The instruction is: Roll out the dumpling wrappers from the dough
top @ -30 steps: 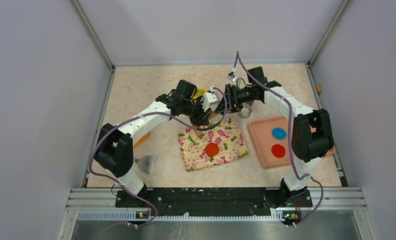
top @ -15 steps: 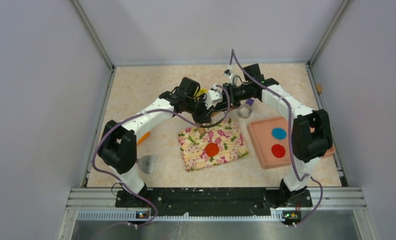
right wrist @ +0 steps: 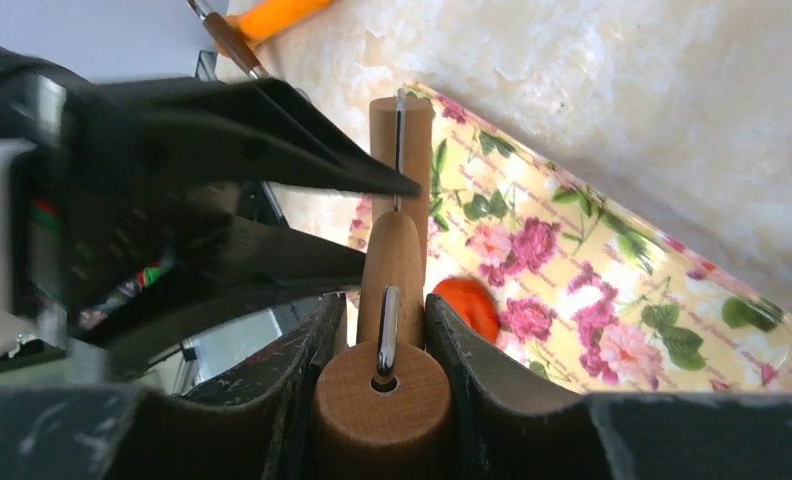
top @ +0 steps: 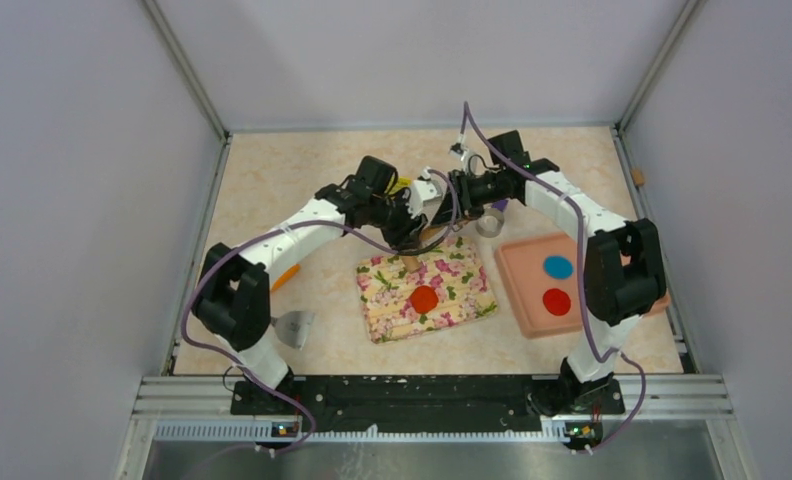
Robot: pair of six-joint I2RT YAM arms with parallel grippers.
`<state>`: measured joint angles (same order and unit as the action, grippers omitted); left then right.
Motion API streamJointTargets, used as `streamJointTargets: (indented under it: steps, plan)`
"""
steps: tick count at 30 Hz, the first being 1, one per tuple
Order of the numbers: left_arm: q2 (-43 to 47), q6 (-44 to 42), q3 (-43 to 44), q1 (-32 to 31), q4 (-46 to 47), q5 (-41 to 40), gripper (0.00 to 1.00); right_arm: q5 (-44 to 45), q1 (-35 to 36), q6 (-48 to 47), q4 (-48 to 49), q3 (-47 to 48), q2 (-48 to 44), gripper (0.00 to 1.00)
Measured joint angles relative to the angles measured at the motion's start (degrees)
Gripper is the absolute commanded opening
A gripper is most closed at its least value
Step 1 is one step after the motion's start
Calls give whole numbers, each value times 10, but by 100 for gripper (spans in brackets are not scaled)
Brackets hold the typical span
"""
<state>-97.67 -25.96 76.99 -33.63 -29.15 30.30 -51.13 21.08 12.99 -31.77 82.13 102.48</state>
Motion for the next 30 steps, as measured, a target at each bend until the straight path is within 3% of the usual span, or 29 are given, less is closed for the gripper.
streamJointTargets:
  steps: [4, 10, 20, 25, 30]
  plan:
    - [55, 12, -49, 19, 5, -1, 59, 1, -24, -13, -16, -36, -13, 0]
    - [138, 35, -123, 59, -7, -44, 55, 8, -103, -35, -45, -77, -70, 0]
    - [-62, -21, -61, 58, -82, -109, 48, 5, -204, -59, -77, -79, -181, 0]
    - [-118, -71, -10, 58, -122, -117, 33, 6, -244, -59, -87, -90, -214, 0]
    - [-147, -92, 27, 56, -131, -129, 29, 8, -259, -59, -94, -113, -247, 0]
